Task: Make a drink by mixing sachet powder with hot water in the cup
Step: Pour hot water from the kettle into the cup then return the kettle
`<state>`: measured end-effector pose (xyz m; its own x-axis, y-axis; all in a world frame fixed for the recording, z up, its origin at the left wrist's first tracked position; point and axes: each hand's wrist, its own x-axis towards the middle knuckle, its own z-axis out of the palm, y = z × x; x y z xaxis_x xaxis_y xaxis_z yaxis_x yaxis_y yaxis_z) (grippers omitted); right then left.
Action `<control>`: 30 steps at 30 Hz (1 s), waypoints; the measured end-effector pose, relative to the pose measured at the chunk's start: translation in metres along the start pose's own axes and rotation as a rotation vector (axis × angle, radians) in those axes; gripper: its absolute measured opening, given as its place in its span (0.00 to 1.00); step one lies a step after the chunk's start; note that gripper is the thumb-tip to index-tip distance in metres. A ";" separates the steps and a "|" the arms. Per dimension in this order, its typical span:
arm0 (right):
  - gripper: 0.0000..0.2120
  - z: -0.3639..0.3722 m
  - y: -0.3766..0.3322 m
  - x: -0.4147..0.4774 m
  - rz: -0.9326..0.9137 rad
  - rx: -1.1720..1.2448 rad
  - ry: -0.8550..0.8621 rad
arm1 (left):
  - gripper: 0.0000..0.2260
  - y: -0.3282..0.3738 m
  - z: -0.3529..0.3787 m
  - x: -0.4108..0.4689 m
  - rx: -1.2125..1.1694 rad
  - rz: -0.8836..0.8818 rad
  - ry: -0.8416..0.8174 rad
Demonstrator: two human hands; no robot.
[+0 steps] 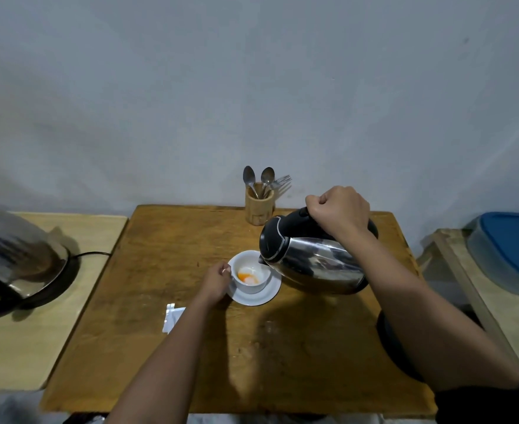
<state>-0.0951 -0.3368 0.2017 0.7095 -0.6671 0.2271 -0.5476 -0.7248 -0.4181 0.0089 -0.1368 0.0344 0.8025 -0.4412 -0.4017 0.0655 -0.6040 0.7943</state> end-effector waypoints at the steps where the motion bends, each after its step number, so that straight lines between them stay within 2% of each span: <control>1: 0.20 0.001 0.000 0.000 -0.003 -0.006 -0.003 | 0.07 0.000 0.000 0.000 -0.001 -0.011 -0.003; 9: 0.20 0.004 0.001 -0.003 -0.012 -0.041 -0.003 | 0.09 0.002 0.000 0.002 -0.005 -0.048 0.006; 19: 0.20 0.005 0.000 -0.005 -0.031 -0.080 0.004 | 0.07 0.001 0.002 0.003 -0.003 -0.065 0.021; 24: 0.19 0.008 0.000 -0.006 -0.029 -0.083 0.013 | 0.12 0.003 0.004 0.001 0.021 -0.093 0.043; 30: 0.19 0.012 -0.003 -0.007 -0.052 -0.097 0.006 | 0.12 0.003 0.003 0.002 0.023 -0.088 0.047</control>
<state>-0.0926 -0.3277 0.1907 0.7358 -0.6288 0.2514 -0.5505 -0.7716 -0.3187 0.0085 -0.1414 0.0347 0.8209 -0.3546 -0.4476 0.1242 -0.6542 0.7461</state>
